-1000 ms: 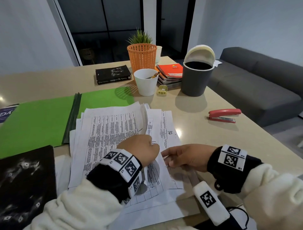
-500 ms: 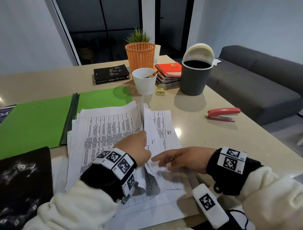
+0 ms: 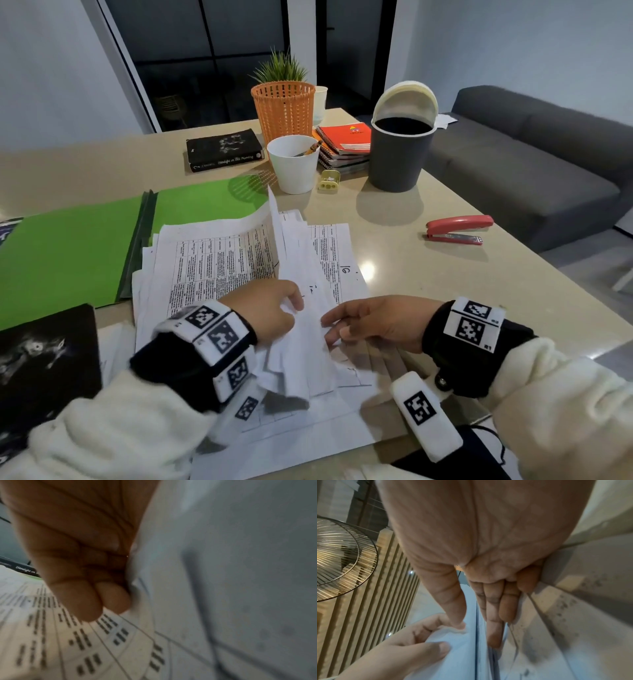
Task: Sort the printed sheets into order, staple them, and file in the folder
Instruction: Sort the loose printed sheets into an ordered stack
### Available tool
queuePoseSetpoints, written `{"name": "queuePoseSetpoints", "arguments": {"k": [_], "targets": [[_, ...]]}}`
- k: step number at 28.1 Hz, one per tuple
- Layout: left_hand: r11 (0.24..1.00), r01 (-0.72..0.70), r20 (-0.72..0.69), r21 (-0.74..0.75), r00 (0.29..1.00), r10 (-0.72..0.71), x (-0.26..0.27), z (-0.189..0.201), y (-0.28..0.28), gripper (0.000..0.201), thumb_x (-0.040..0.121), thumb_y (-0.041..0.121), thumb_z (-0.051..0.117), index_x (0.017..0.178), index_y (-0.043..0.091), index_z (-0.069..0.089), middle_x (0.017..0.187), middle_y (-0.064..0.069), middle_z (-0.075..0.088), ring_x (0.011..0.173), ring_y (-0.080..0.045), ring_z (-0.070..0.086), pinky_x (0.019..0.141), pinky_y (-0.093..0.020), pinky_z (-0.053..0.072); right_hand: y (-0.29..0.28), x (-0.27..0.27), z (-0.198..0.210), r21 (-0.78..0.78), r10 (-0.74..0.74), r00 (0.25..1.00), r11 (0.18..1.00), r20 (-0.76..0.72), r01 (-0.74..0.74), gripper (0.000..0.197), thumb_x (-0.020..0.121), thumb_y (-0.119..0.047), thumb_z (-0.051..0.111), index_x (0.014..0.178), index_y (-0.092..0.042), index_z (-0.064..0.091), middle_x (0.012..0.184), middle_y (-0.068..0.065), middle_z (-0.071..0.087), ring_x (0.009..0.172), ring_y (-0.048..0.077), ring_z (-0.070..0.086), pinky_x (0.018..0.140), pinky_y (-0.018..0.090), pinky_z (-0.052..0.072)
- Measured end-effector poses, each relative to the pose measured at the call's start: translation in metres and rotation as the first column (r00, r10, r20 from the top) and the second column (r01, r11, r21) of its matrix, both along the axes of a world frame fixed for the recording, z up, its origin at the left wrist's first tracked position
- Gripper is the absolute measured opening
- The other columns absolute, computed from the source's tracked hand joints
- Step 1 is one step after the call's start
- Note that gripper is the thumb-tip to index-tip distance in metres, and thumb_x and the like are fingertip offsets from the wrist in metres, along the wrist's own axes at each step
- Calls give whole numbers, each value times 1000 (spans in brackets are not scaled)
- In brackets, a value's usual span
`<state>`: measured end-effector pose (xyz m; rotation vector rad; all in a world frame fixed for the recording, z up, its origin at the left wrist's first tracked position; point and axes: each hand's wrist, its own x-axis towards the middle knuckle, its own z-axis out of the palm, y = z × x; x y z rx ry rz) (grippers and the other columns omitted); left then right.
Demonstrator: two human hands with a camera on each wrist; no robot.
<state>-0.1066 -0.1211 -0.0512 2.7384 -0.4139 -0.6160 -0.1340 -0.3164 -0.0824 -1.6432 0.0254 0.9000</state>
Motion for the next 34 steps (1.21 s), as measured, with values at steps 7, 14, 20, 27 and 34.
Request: {"name": "queuePoseSetpoints", "arguments": {"k": [7,14,20,27,34], "targets": [[996,84,12,-30,996,-84,4,23,40,32,86,10,47,93,41,54,113,21,56,94,4,53,77,-15,36,-2,2,-6,8,-6,1000,1000,-8,6,19,88,-10,61,106,-18,61,91,-2,70,86,9,57,67,11,44],[995,-39,1,-95,999,40,-2,3,45,30,88,13,45,92,40,57,112,10,61,52,0,46,58,-23,42,2,2,-10,22,18,1000,1000,23,-18,20,93,-4,54,107,-17,61,91,5,70,88,13,62,90,24,46],[972,-146,-43,-184,989,140,-6,-8,43,30,86,12,41,89,37,58,81,4,67,56,-22,63,64,-36,54,4,2,-9,-30,4,998,1000,59,-2,27,93,-5,52,108,-24,64,87,4,68,85,12,62,93,25,47],[977,-92,-1,-194,996,94,-9,-7,38,46,88,17,39,124,46,36,78,-7,70,52,-20,64,67,-32,55,7,1,-7,-41,-28,999,999,41,29,16,92,-7,54,101,-17,63,88,7,69,73,11,60,76,19,49],[988,-21,68,-154,997,32,-9,-11,30,54,95,20,36,143,40,25,133,1,53,86,-10,66,87,-23,47,6,10,-3,-295,23,964,954,267,59,18,88,-20,63,104,-23,57,76,-4,62,62,10,56,56,23,42]]}}
